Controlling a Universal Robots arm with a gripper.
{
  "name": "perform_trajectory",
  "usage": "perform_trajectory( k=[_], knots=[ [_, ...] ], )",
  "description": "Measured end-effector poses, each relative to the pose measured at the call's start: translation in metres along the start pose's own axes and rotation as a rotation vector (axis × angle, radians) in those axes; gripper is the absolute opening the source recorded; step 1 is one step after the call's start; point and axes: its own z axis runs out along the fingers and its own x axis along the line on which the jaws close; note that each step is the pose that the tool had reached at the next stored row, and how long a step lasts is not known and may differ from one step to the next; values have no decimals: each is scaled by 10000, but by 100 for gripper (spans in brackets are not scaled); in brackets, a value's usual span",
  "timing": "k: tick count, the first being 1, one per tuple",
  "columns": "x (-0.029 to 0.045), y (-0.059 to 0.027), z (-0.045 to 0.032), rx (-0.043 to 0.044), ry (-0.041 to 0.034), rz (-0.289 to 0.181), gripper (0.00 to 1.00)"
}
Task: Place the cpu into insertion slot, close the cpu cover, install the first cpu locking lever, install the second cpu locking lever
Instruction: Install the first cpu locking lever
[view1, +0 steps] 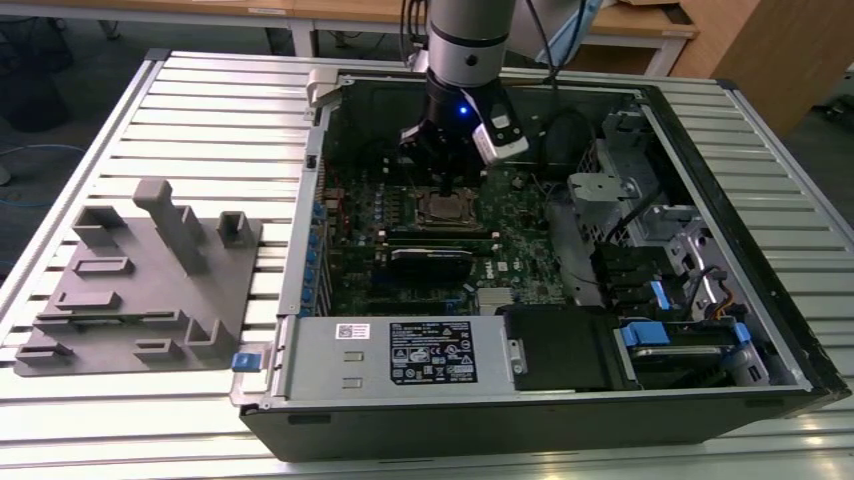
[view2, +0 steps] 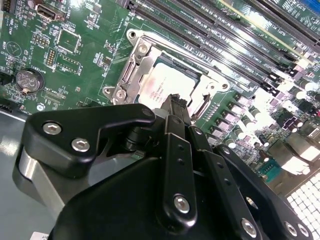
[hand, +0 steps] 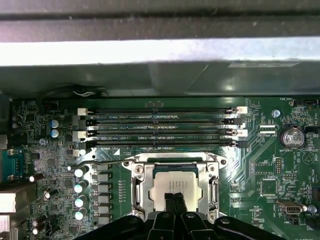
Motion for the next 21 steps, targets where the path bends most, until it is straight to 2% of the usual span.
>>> perform_trajectory(
  k=[5,12,18,21],
  knots=[
    [15,0,0,5,2,0,11],
    [180,-3,17,3,-1,-1,11],
    [193,-4,11,6,1,0,11],
    [192,-3,-43,3,0,0,11]
  ],
)
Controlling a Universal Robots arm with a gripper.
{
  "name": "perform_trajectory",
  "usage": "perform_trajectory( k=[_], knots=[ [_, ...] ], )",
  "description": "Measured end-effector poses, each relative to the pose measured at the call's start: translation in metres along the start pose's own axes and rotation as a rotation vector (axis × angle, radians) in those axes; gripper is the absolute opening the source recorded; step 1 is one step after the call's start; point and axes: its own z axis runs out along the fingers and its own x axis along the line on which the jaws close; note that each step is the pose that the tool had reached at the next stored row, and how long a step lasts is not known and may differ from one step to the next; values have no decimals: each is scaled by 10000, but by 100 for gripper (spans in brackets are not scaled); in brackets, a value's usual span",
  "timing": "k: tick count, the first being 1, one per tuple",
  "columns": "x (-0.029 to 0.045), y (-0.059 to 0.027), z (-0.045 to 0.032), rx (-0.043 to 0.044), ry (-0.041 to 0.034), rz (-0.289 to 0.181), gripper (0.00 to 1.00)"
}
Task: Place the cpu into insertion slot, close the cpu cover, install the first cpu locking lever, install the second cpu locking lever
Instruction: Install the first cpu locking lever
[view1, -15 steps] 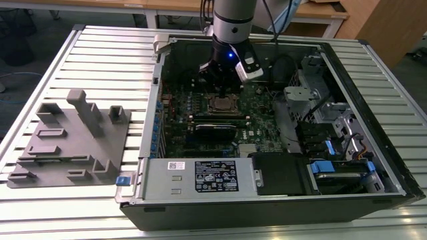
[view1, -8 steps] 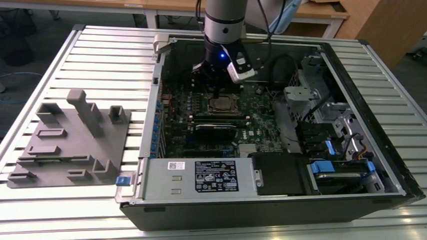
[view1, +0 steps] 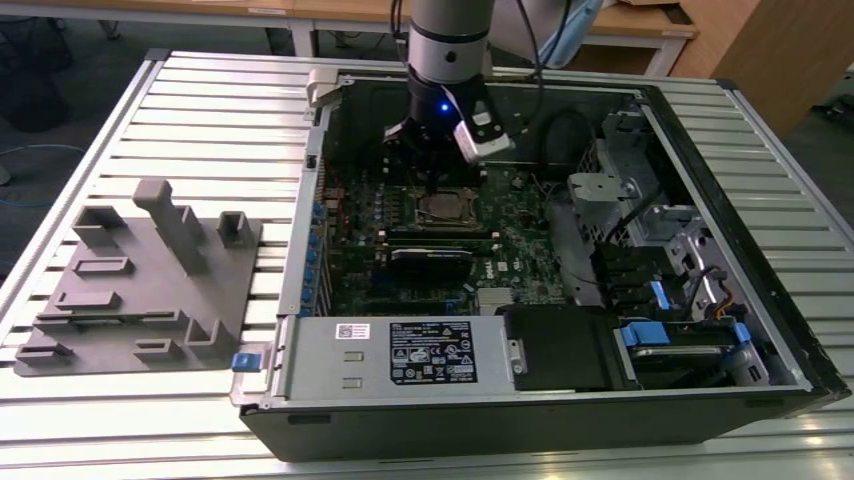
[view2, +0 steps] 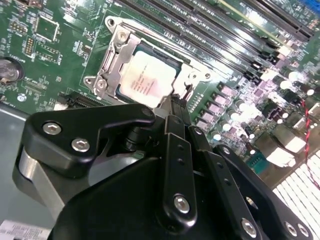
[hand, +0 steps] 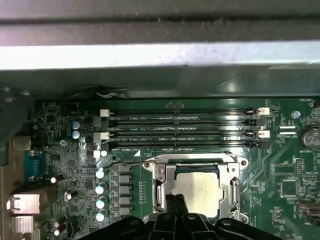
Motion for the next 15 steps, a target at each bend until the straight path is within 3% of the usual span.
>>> perform_trajectory(
  k=[9,15],
  knots=[
    [-3,1,-243,1,1,0,11],
    [-4,1,-261,6,0,-1,11]
  ],
)
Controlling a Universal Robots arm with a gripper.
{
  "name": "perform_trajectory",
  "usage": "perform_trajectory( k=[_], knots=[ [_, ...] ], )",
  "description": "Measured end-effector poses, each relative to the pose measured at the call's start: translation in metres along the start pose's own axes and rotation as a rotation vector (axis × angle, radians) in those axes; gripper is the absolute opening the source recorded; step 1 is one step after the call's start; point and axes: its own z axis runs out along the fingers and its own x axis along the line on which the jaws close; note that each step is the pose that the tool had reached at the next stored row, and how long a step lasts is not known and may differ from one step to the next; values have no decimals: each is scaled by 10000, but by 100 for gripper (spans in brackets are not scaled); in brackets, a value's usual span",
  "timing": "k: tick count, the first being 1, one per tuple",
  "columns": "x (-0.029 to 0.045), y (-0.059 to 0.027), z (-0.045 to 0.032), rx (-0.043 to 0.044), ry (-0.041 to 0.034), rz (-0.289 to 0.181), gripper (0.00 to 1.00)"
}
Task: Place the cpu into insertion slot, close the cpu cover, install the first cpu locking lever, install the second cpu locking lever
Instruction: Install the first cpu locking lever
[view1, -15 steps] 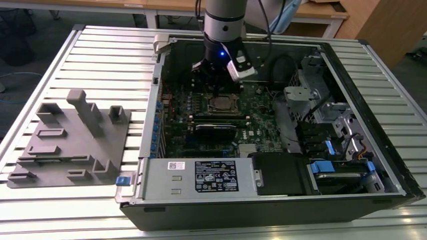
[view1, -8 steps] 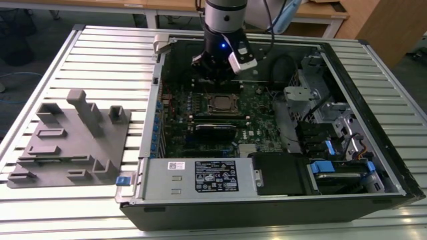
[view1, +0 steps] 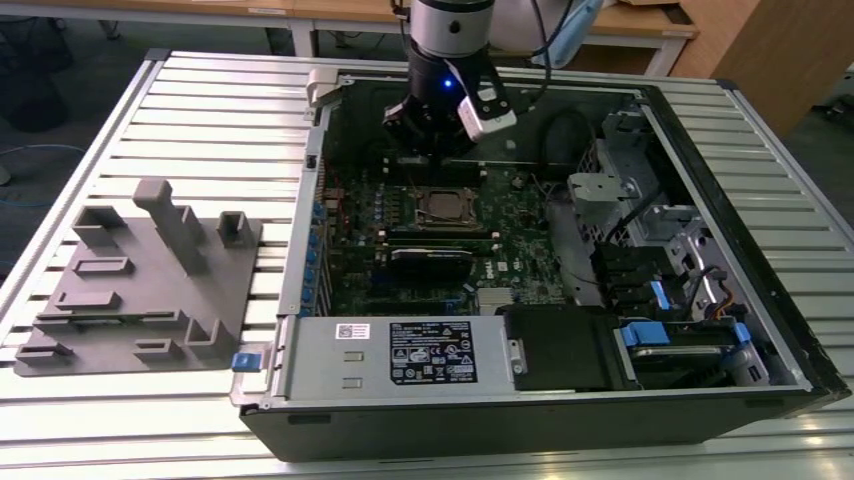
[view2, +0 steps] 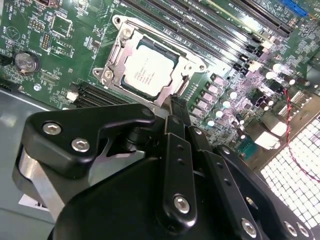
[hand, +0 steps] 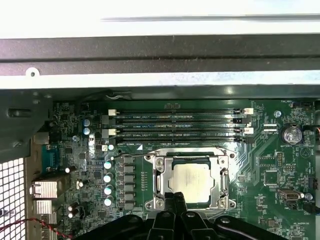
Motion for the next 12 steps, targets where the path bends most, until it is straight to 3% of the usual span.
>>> perform_trajectory(
  k=[4,12],
  knots=[
    [24,0,4,1,-2,1,11],
    [245,3,28,3,-1,1,11]
  ],
)
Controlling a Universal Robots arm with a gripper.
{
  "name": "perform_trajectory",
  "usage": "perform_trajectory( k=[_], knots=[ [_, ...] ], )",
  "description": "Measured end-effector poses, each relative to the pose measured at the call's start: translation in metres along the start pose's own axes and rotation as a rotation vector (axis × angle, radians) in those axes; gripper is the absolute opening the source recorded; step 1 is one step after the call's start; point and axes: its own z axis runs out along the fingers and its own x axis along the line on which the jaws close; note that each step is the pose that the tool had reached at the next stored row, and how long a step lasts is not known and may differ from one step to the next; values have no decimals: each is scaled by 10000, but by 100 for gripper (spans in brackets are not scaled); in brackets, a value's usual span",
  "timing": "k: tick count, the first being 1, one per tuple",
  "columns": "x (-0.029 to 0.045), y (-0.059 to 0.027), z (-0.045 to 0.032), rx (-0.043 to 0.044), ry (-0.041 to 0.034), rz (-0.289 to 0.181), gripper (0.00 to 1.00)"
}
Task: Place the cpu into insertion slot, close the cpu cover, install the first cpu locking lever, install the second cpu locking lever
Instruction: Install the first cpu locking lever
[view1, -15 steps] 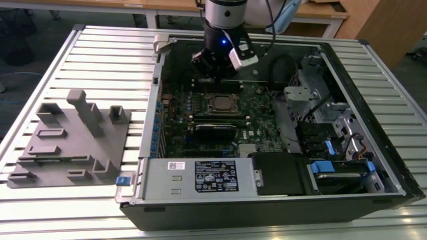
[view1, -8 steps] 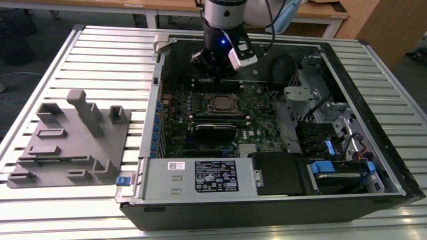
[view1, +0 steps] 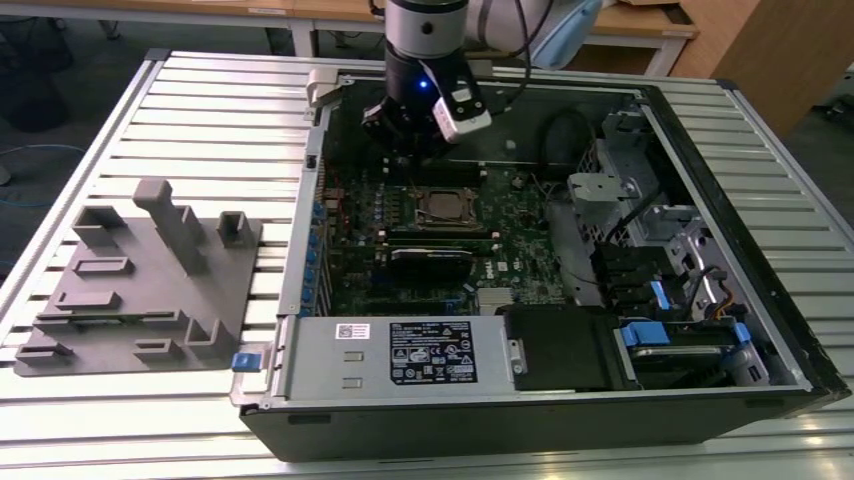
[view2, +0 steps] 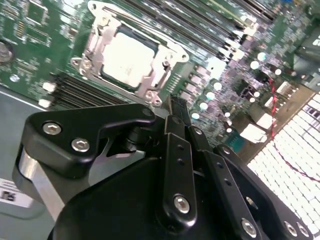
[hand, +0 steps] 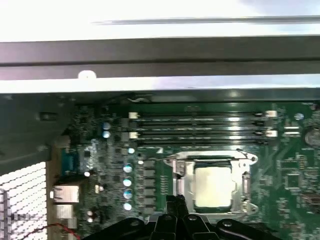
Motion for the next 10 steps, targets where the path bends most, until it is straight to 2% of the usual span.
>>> perform_trajectory(
  k=[10],
  knots=[
    [17,-1,9,1,1,1,11]
  ],
)
